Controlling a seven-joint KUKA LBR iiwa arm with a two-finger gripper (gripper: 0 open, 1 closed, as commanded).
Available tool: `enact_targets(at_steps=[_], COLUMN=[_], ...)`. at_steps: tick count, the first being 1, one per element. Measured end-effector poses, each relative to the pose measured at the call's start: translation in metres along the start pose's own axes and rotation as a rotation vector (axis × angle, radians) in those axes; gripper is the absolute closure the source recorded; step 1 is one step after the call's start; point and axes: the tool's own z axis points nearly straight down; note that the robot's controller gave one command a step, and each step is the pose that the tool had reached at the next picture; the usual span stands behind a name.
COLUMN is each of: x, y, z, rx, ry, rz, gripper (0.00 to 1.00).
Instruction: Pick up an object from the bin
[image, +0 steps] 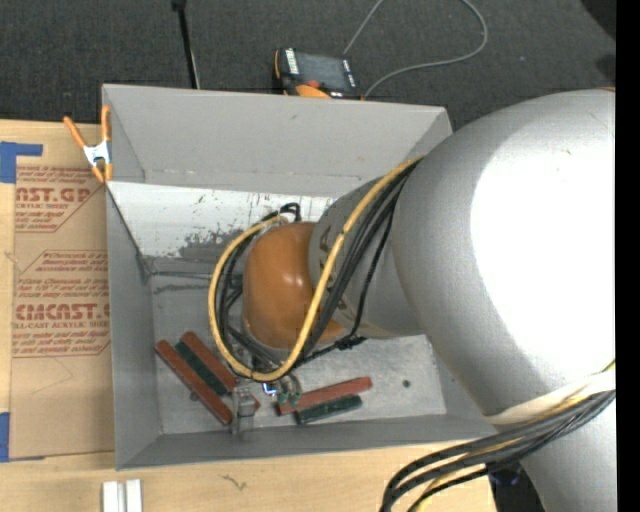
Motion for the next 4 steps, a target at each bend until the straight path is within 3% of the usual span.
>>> enact_targets(at_steps=[1,2,3,4], x=[0.003,-0.006,-0.004,0.011], y=[-0.006,-0.002,-0.020,-0.031], z=[0.000,0.001,0.001,-0.031], rx=[-0.001,-0.001,0.001,0.000], ry=[-0.001,0.004,0.005,0.004], rz=[0.048,0.044,0.052,0.101], gripper=[0.00,0.00,0.00,0.00])
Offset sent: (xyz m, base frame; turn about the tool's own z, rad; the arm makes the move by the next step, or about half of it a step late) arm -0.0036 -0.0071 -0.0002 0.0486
